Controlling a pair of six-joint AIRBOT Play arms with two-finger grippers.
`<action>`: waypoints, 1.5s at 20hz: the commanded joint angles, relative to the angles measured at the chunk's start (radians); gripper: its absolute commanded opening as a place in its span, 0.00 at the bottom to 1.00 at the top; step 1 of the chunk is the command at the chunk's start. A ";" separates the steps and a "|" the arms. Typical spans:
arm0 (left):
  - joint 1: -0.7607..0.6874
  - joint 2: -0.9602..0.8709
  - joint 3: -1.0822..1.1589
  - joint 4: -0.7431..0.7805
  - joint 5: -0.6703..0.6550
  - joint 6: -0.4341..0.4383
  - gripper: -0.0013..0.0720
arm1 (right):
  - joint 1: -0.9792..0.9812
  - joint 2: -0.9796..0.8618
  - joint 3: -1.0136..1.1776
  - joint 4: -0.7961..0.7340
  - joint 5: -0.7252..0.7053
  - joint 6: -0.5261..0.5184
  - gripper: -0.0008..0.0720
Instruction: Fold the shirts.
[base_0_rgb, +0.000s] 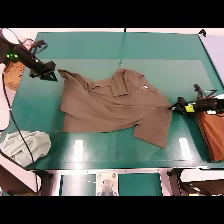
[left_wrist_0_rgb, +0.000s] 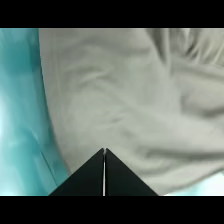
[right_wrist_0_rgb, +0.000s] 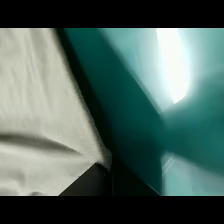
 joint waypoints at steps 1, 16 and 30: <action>-0.036 0.082 -0.203 0.002 -0.009 -0.008 0.04 | -0.085 0.000 -0.003 0.004 -0.005 -0.019 0.03; -0.049 0.700 -1.381 -0.201 0.638 -0.085 0.94 | -0.078 -0.001 -0.007 0.045 -0.007 -0.063 0.03; -0.049 0.700 -1.530 -0.500 0.756 0.182 0.05 | -0.015 0.000 -0.007 0.072 0.019 -0.077 0.03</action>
